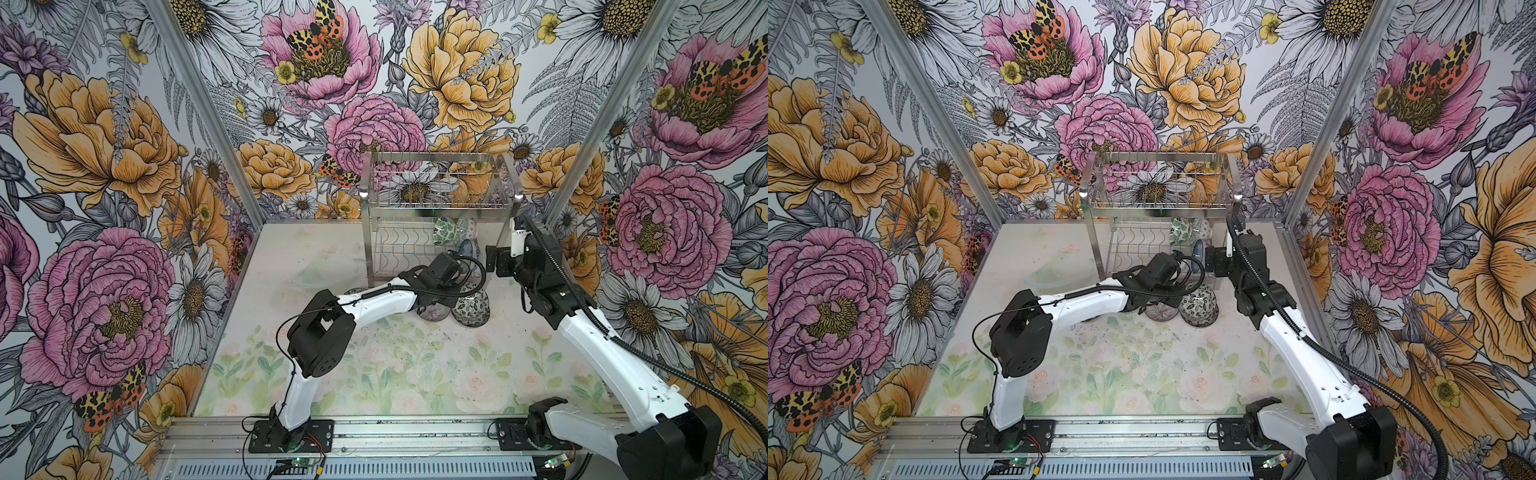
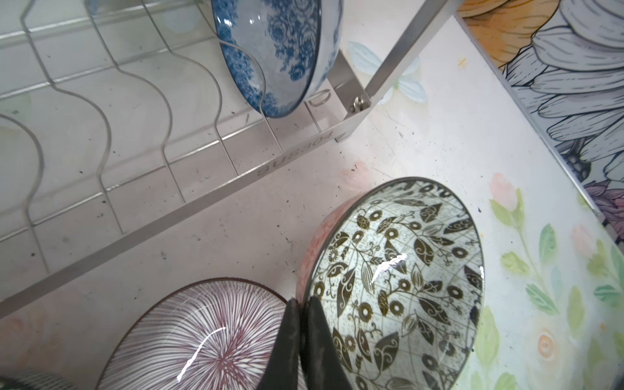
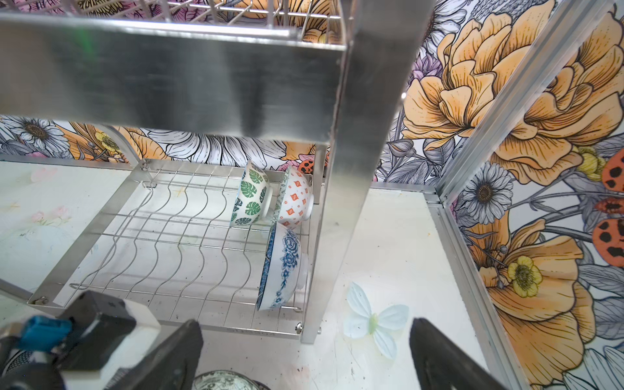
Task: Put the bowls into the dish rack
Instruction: 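Lift the black leaf-pattern bowl on edge with the left gripper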
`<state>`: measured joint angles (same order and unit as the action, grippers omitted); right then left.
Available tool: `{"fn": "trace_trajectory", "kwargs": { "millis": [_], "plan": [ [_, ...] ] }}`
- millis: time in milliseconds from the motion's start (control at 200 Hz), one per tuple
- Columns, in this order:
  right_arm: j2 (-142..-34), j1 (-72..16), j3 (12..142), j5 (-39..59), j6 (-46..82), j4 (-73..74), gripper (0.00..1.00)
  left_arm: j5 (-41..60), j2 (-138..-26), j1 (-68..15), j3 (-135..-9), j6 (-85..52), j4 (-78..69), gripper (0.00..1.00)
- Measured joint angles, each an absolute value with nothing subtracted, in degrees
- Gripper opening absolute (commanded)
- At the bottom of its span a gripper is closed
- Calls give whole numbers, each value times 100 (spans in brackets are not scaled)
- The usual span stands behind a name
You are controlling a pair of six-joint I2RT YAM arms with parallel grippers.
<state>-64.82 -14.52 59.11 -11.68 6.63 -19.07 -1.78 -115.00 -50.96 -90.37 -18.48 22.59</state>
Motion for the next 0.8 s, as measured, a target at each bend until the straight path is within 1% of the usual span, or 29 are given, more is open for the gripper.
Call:
{"fn": "trace_trajectory", "kwargs": {
  "millis": [275, 580, 801],
  "plan": [
    [-6482, -1452, 5913, -1168, 666, -1909, 98, -134, -11120, -5039, -8838, -1852, 1973, 0],
    [-6460, -1415, 5924, -1170, 663, -1933, 98, 8, -11052, -5022, -8748, -1852, 1859, 0],
    [-6449, -1415, 6007, -1098, 663, -1957, 99, -40, -10471, -4818, -8250, -1852, 1855, 0]
  ]
}}
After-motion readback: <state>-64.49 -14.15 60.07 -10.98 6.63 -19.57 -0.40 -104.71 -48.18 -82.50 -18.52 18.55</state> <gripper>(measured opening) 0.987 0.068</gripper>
